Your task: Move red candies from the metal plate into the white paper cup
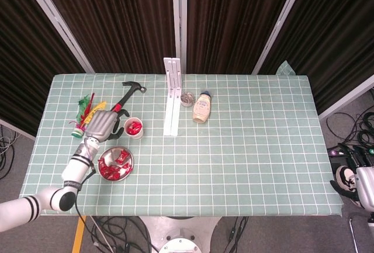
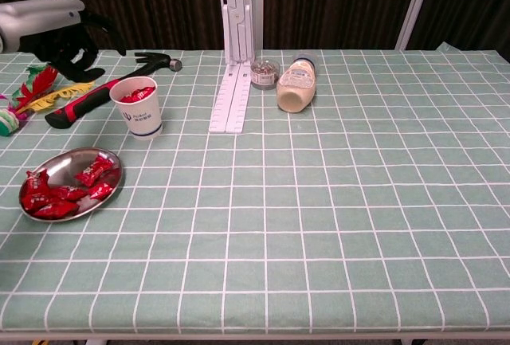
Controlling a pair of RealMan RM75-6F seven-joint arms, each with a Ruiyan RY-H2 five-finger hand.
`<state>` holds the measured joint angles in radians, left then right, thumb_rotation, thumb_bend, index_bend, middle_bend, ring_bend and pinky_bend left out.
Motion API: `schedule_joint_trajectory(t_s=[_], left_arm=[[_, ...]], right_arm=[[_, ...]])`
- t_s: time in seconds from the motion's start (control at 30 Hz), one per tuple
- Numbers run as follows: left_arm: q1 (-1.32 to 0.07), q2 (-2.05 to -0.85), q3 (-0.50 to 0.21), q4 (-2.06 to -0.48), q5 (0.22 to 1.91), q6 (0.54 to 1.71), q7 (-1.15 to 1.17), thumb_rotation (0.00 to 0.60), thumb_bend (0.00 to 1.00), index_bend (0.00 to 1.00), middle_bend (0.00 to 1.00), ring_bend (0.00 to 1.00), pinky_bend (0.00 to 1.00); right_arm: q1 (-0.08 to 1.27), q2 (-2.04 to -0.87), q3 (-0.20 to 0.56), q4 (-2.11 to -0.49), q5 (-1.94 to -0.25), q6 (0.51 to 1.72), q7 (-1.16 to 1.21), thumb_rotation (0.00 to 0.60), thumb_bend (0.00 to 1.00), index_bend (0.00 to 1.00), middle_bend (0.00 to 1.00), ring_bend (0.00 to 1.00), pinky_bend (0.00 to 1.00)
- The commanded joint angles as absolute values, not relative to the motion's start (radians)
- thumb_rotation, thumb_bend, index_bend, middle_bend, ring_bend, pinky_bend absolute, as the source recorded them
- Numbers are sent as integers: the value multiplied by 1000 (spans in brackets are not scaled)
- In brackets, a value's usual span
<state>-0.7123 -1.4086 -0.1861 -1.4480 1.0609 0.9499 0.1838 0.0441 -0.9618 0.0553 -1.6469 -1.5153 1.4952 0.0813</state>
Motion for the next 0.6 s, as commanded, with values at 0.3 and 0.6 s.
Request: schedule_joint_trajectory(t_s=[0.3,0.6], left_arm=[[-562,-1341,-67,-1502,1214,1102,156,600,315,454,855,855,1000],[-534,-1381,10,-1455,1259,1064,225,600,287,468,855,855,1000]], right_arm=[[48,-966,53,-1645,-1524,1493,83,600,82,118,244,135,430],[48,-964,53,-1647,-1526,1494,80,600,83,118,244,135,430]])
